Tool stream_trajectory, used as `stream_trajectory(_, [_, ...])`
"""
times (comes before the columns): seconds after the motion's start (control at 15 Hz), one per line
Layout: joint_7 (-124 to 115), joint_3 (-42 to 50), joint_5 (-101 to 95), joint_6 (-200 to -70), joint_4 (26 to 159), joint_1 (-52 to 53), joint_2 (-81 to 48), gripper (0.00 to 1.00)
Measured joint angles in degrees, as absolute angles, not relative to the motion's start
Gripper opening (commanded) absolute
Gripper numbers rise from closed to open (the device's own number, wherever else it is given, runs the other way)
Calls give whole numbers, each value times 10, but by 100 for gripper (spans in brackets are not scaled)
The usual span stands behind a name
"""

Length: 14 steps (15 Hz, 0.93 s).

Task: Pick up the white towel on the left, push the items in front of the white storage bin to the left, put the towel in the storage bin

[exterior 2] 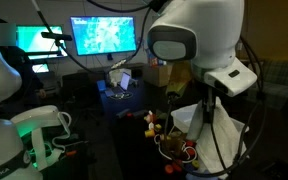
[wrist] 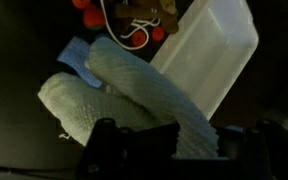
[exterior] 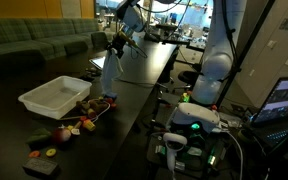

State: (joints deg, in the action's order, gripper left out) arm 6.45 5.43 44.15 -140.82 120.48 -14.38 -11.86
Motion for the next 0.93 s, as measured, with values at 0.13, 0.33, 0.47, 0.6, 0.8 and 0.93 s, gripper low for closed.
stream_trajectory(0.13, [46,55,438,-1492,1203,-134,-147,4])
stream_trajectory(0.33, [0,56,391,-1616,1189,-111,-230,3])
stream_trajectory(0.47, [-61,74,318,-1665,1170,-86,-305,3])
stream_trajectory(0.6, [-129,110,237,-1674,1146,-52,-382,3])
stream_trajectory(0.8, [-198,164,148,-1644,1096,0,-490,3])
stream_trajectory(0.93, [-209,177,110,-1606,1066,20,-538,3])
